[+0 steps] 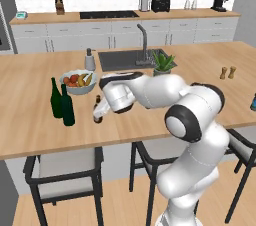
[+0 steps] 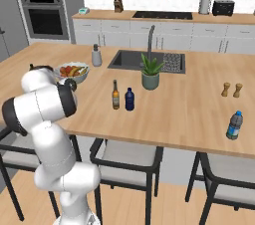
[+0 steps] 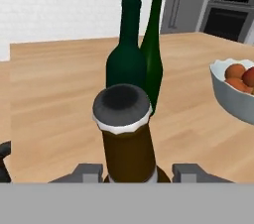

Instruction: Move the plastic bottles in the middle to the plastics group, and the glass bottles in the middle to the glass group.

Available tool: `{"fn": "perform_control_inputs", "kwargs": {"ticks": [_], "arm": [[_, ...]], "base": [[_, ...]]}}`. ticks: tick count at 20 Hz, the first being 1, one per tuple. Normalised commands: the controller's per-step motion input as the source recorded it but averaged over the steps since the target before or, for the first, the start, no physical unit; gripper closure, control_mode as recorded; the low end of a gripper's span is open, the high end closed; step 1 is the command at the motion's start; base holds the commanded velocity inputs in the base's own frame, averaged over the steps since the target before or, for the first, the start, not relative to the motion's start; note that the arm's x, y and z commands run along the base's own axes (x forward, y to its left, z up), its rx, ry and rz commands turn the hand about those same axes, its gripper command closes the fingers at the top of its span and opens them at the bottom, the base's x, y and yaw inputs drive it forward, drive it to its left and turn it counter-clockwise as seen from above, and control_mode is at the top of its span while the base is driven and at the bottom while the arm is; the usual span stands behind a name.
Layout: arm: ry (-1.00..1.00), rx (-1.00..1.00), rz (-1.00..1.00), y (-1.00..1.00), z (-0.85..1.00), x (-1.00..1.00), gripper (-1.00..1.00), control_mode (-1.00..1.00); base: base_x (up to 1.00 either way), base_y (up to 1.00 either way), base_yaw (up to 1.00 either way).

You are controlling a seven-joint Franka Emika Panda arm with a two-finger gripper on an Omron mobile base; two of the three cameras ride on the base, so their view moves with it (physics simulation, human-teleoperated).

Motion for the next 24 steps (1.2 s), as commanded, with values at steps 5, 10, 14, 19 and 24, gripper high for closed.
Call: {"fn": "perform_control_inputs", "kwargs": {"ticks": [5,10,14,19,24], "arm": [[-0.01,0.05,0.01,0.36,-0.09,0.1,1.0,-1.0],[0.0,0.01,0.0,0.14,-0.09,0.1,1.0,-1.0],[0.0,0.0,0.0,0.11,-0.13,0.13,1.0,-1.0],[0.0,0.0,0.0,0.06,-0.15,0.14,1.0,-1.0],[0.02,0.0,0.0,0.01,-0.2,0.15,1.0,-1.0]], "base": [[0.0,0.0,0.0],[0.0,0.0,0.0],[0.0,0.0,0.0],[0.0,0.0,0.0],[0.0,0.0,0.0]]}}
